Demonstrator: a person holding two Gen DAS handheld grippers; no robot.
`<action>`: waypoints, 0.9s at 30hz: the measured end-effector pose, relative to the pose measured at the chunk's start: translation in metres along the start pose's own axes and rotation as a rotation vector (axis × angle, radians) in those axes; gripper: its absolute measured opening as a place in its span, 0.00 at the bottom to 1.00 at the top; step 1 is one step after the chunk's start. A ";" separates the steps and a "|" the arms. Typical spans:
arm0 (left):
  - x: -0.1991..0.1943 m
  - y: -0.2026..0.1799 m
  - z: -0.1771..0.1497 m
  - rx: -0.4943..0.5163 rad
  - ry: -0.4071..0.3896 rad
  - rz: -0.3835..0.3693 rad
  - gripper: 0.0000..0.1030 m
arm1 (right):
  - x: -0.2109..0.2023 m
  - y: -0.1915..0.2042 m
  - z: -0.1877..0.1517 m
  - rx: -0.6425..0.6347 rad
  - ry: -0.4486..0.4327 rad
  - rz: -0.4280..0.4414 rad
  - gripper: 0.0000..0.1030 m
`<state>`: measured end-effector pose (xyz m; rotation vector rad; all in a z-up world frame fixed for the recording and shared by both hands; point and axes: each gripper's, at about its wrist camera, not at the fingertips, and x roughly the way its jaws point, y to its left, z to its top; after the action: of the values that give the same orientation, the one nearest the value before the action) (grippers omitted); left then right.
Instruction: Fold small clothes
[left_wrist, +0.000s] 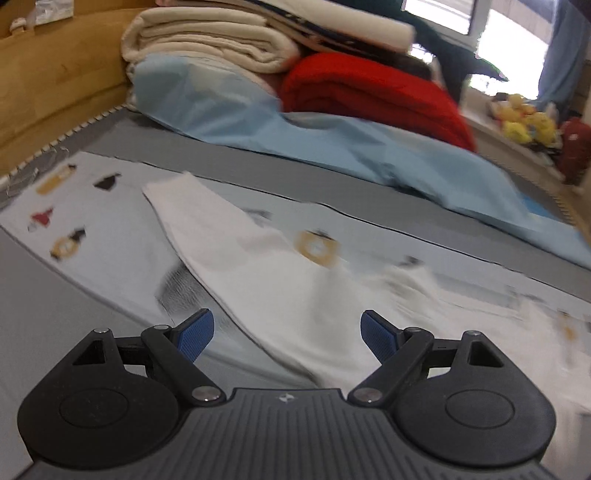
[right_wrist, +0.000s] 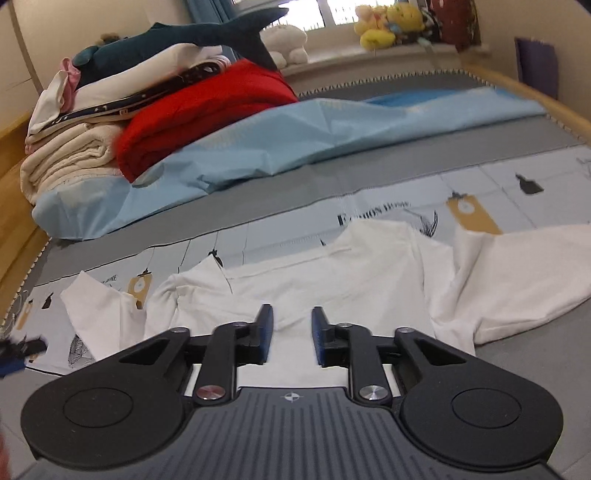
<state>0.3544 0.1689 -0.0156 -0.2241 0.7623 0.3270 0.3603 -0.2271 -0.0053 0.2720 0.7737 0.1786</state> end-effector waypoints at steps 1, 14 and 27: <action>0.015 0.010 0.006 -0.007 0.002 0.009 0.85 | 0.001 0.000 -0.001 -0.006 0.000 0.002 0.06; 0.202 0.133 0.067 -0.195 0.066 0.144 0.71 | 0.033 0.006 -0.012 -0.062 0.094 -0.045 0.07; 0.159 0.211 0.019 -0.144 0.030 0.250 0.04 | 0.044 0.013 -0.018 -0.113 0.122 -0.085 0.07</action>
<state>0.3963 0.4037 -0.1321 -0.2698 0.7982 0.6178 0.3774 -0.2002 -0.0432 0.1215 0.8917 0.1588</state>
